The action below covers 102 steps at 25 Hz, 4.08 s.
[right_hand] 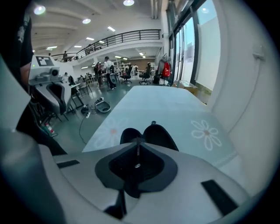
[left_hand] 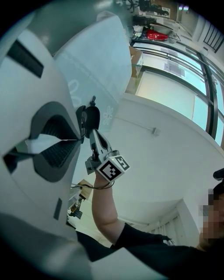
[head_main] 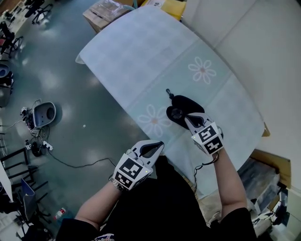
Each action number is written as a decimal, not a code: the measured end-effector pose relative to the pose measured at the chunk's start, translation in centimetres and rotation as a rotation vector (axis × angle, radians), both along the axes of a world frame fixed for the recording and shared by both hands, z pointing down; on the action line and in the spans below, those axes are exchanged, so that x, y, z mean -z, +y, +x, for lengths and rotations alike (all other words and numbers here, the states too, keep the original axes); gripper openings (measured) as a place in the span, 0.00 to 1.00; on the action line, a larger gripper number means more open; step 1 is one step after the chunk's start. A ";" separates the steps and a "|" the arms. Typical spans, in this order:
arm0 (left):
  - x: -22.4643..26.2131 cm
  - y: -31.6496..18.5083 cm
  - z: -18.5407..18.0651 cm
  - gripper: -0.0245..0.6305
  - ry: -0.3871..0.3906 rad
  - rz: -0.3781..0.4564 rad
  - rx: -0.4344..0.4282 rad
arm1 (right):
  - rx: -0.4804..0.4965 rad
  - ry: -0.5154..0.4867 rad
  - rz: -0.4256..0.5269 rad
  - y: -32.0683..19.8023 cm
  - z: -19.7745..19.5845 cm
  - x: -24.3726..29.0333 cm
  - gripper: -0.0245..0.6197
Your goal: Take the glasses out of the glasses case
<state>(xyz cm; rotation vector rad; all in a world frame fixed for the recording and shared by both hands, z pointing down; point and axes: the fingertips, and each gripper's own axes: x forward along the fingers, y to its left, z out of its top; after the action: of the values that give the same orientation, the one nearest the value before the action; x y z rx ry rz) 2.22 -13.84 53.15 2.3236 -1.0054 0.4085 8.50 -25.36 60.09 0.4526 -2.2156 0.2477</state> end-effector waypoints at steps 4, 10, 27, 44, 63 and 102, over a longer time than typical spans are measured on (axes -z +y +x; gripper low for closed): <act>-0.3 -0.3 -0.4 0.08 -0.005 -0.003 0.015 | 0.112 0.100 0.012 0.0 -0.4 -2.0 0.08; -0.8 -0.1 -0.7 0.08 -0.002 -0.022 0.045 | 0.216 0.230 0.001 0.0 -0.5 -4.6 0.15; -1.4 0.5 -0.5 0.08 0.001 -0.047 0.060 | 0.210 0.276 -0.101 -0.5 -0.5 -6.8 0.13; 0.0 1.7 -0.9 0.08 -0.010 -0.014 0.036 | 0.114 0.254 -0.032 -1.1 -0.3 -5.3 0.08; 5.0 5.3 -4.3 0.08 0.008 0.102 0.026 | -0.218 -0.089 0.086 1.1 -1.7 6.8 0.08; 9.6 16.0 -8.5 0.08 0.095 0.193 -0.169 | -0.674 -0.586 0.083 24.9 -3.9 16.4 0.08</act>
<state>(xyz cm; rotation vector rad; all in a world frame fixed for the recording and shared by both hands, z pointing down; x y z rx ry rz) -6.30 2.18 43.58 2.5862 -0.8387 0.2730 4.65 -0.41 43.66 1.3085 -2.5606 0.7192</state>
